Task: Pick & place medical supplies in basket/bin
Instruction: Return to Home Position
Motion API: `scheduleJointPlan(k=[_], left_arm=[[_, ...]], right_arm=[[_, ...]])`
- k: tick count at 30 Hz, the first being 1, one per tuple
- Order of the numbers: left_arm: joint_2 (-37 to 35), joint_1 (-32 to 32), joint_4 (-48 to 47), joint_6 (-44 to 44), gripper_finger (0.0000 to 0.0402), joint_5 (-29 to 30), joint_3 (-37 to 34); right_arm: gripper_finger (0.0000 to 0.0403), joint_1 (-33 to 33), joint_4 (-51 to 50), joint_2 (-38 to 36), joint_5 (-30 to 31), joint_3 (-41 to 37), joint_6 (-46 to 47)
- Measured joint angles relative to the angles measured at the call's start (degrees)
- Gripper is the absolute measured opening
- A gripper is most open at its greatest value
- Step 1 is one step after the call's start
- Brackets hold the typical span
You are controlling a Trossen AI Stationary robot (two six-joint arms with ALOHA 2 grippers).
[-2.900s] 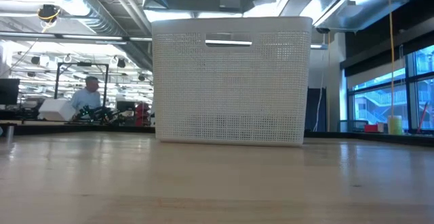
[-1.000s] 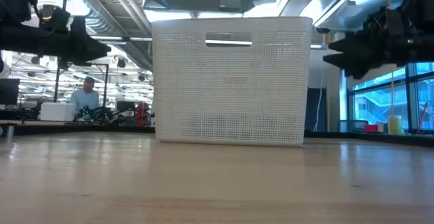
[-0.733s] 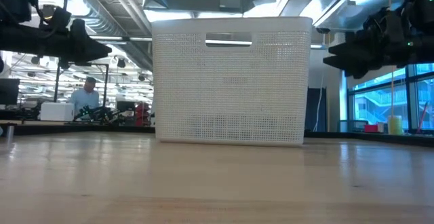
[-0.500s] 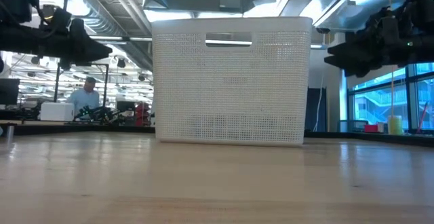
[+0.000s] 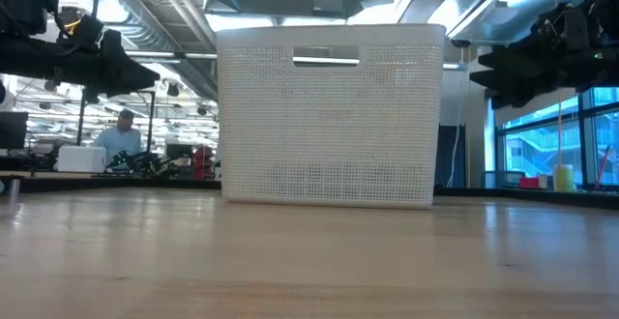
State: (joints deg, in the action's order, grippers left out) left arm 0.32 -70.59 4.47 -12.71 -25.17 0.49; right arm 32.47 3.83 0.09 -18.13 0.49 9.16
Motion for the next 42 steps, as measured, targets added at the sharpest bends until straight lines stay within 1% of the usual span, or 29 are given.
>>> scheduleJointPlan(k=[3, 42], left_arm=[[0.0, 0.0, -0.1, 0.0, 0.0141, 0.0, 0.0], [0.0, 0.0, 0.0, 0.0, 0.0141, 0.0, 0.0]], right_arm=[[0.0242, 0.0, -0.1, 0.0, 0.3, 0.0, 1.2], [0.0242, 0.0, -0.2, 0.1, 0.5, 0.0, 1.1]])
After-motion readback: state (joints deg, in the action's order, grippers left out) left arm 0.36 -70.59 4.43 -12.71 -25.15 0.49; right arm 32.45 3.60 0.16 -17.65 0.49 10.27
